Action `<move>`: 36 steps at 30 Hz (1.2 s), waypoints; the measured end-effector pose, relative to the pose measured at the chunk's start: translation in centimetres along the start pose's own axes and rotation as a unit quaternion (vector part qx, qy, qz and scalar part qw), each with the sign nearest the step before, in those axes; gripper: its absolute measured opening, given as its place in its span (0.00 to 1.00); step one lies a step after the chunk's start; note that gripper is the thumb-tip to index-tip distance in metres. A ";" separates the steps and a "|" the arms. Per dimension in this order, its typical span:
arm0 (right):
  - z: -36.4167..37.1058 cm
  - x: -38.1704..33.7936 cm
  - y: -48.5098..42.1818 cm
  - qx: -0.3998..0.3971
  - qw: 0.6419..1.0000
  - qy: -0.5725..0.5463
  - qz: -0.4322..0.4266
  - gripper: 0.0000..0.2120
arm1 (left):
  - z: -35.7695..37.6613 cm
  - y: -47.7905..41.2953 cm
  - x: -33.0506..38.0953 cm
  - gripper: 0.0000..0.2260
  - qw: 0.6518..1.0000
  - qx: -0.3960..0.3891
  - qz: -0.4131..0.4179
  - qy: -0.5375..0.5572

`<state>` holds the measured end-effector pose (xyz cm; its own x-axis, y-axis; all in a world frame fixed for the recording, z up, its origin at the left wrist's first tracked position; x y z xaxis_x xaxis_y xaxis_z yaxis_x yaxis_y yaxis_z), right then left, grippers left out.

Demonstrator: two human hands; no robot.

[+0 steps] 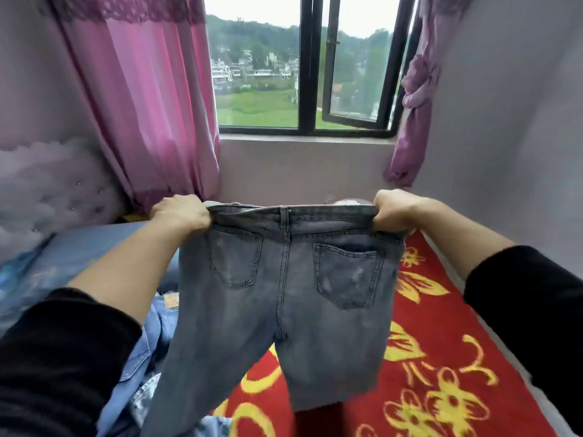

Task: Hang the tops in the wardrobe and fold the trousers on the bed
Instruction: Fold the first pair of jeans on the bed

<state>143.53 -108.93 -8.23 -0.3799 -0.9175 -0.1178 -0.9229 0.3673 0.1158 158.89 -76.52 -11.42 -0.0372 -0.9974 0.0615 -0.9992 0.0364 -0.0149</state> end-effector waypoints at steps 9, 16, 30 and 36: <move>1.0 2.7 -7.9 0.054 0.763 -0.637 0.097 0.05 | -0.4 -6.3 12.4 0.12 0.742 -0.027 0.041 0.668; -7.5 4.1 -11.7 0.247 0.717 -0.652 -0.002 0.13 | -8.0 -11.6 17.1 0.06 0.689 0.031 0.151 0.708; 1.0 5.8 -1.6 0.301 0.826 -0.469 -0.092 0.14 | 6.4 -3.8 12.2 0.14 0.672 0.018 0.210 0.710; 12.6 9.6 3.5 0.149 0.948 -0.282 -0.012 0.14 | 19.3 8.2 7.5 0.16 0.783 0.034 0.136 0.606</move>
<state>135.83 -114.49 -21.41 -0.2540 -0.7295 -0.6350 -0.8768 0.4509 -0.1672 150.67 -84.89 -30.30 -0.2750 -0.1595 0.9481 -0.9506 0.1931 -0.2432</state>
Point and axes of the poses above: each hand's wrist, its own y-axis away from the middle knuckle, its own z-axis out of the palm, x = y × z, the point moved 5 cm from there along -y, towards the middle knuckle, and after that the axes turned 3 degrees about -y, right-handed, at the moved point
